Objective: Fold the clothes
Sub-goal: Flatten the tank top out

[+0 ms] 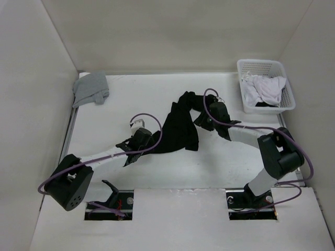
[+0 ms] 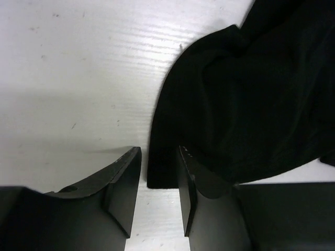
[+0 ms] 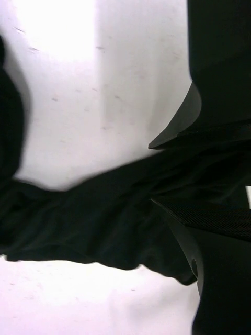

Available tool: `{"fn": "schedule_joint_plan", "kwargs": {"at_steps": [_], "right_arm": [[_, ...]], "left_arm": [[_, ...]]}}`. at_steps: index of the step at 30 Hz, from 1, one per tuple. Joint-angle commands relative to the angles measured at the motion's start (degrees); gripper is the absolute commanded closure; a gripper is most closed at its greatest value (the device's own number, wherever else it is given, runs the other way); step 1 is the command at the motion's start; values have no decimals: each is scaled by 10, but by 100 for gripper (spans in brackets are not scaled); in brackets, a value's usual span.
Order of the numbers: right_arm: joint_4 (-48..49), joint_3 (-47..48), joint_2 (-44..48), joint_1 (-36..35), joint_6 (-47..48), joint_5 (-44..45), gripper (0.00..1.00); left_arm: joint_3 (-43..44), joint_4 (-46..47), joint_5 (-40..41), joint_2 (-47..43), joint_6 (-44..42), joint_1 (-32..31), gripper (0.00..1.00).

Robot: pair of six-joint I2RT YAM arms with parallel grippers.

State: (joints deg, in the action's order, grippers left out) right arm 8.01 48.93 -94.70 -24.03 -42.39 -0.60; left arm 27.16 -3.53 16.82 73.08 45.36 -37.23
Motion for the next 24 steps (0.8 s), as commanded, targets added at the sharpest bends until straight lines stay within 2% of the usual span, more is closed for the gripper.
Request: {"fn": "schedule_joint_plan", "kwargs": {"at_steps": [1, 6, 10, 14, 19, 24], "right_arm": [[65, -32, 58, -24, -15, 8, 55], [67, -53, 80, -24, -15, 12, 55], [66, -87, 106, -24, -16, 28, 55], [66, -120, 128, -25, -18, 31, 55], [68, -153, 157, -25, -23, 33, 55], [77, -166, 174, -33, -30, 33, 55]], "left_arm": [[1, -13, -21, 29, -12, -3, 70], [-4, -24, -23, 22, -6, -11, 74], [-9, -55, -15, 4, 1, -12, 67], [-4, -82, -8, -5, 2, -16, 67], [3, -118, 9, -13, 8, -31, 69], [4, -108, 10, 15, 22, -48, 76]]}}
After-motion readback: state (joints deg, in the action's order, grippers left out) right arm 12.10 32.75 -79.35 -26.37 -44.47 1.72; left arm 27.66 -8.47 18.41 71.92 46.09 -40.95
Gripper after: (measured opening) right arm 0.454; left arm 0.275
